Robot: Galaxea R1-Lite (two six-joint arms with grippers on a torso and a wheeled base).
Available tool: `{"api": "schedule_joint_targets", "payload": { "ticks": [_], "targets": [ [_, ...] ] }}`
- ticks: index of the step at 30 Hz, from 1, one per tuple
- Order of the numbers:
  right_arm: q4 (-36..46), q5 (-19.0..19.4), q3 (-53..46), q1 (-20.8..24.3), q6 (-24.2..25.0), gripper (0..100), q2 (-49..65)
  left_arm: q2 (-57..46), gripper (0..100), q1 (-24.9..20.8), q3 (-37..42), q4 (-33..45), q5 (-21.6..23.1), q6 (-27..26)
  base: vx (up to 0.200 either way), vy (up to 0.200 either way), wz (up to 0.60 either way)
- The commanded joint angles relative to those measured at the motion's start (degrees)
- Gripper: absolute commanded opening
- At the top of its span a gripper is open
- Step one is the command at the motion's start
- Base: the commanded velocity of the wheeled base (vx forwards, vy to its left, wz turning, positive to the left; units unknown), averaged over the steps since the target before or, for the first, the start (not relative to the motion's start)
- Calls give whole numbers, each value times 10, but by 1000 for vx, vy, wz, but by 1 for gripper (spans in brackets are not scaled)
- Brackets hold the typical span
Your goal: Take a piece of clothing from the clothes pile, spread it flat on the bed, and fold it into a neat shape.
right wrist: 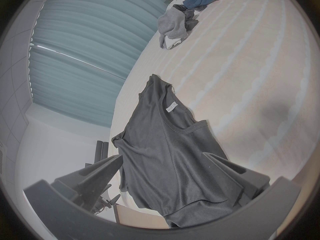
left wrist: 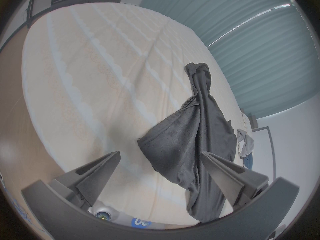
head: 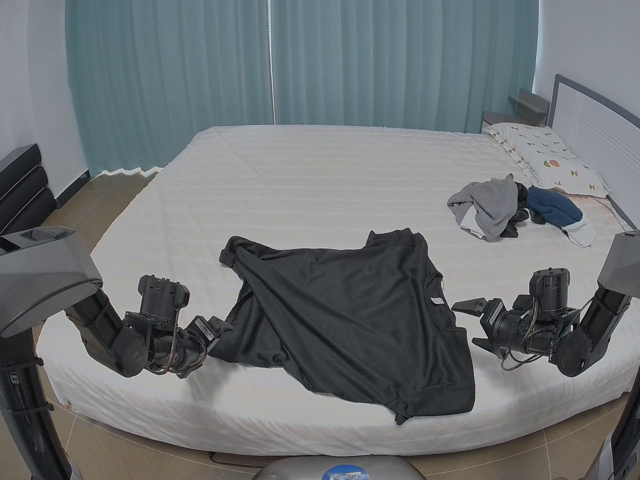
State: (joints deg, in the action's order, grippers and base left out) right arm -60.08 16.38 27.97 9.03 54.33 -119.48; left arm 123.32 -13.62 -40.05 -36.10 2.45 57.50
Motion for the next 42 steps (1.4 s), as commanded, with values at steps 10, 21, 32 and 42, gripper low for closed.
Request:
{"api": "schedule_joint_targets", "payload": {
  "ticks": [10,21,32,42],
  "targets": [
    [-28,0,-24,5,-30,100,-8,53,0,-2,-57,6,-10,-10,0,0,0],
    [-24,-44,-36,0,-109,100,-39,5,0,18,-5,7,-21,-9,0,0,0],
    [-22,-47,-28,-6,-121,100,-89,-36,0,27,30,55,-18,-62,0,0,0],
    [-47,-48,8,-4,-118,0,-154,-71,0,50,30,120,-16,-107,0,0,0]
  ]
}}
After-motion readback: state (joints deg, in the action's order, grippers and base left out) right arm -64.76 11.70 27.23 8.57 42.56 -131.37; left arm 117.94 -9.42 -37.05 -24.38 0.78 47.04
